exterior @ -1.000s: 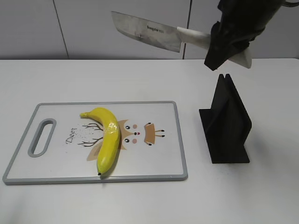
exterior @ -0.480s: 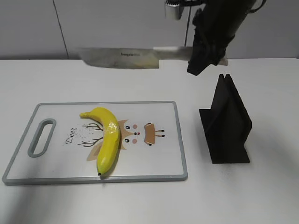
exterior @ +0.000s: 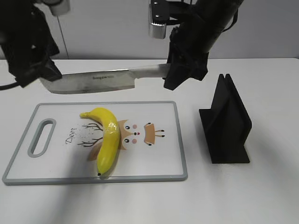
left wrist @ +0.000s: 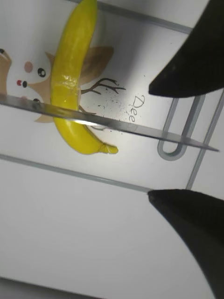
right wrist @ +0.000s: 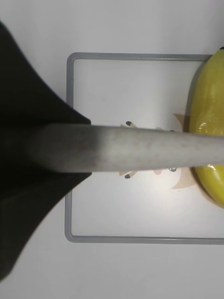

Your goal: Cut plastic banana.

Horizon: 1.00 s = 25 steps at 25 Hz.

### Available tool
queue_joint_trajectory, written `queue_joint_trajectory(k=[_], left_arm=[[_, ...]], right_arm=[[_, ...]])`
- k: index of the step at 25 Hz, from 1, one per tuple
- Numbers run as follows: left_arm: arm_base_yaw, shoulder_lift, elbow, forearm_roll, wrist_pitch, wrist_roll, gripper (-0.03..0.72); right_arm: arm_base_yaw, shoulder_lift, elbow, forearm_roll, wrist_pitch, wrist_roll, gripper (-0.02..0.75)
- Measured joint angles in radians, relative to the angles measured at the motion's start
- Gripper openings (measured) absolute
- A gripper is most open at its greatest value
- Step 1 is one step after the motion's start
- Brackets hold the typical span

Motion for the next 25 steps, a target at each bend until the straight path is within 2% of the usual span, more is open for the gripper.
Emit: queue_joint_trajectory(k=[6, 8, 9, 10, 12, 13, 15, 20, 25], left_arm=[[-0.006, 0.121, 0.0, 0.022, -0.022, 0.006, 0.57], [-0.006, 0.141, 0.0, 0.026, -0.041, 0.006, 0.527], [-0.006, 0.149, 0.0, 0.026, -0.045, 0.006, 0.485], [-0.006, 0.156, -0.001, 0.027, -0.046, 0.006, 0.404], [-0.006, 0.164, -0.001, 0.027, -0.044, 0.006, 0.19], [-0.006, 0.168, -0.001, 0.028, -0.041, 0.006, 0.108], [-0.006, 0.176, -0.001, 0.029, -0.031, 0.012, 0.037], [-0.006, 0.198, 0.014, 0.022, -0.048, 0.02, 0.011], [-0.008, 0.241, 0.12, -0.026, -0.167, 0.021, 0.009]], right_arm=[[0.0, 0.018, -0.001, 0.021, -0.007, -0.01, 0.162], [0.0, 0.022, -0.001, 0.026, -0.008, -0.01, 0.162], [0.0, 0.024, -0.001, 0.026, -0.008, -0.01, 0.162], [0.0, 0.028, -0.001, 0.026, -0.008, -0.009, 0.162], [0.0, 0.041, -0.001, 0.027, -0.009, -0.008, 0.162], [0.0, 0.048, -0.002, 0.029, -0.015, -0.008, 0.162], [0.0, 0.058, -0.002, 0.029, -0.02, -0.012, 0.162], [0.0, 0.083, -0.002, 0.013, -0.022, -0.006, 0.162], [0.006, 0.137, 0.021, -0.04, -0.006, 0.077, 0.169]])
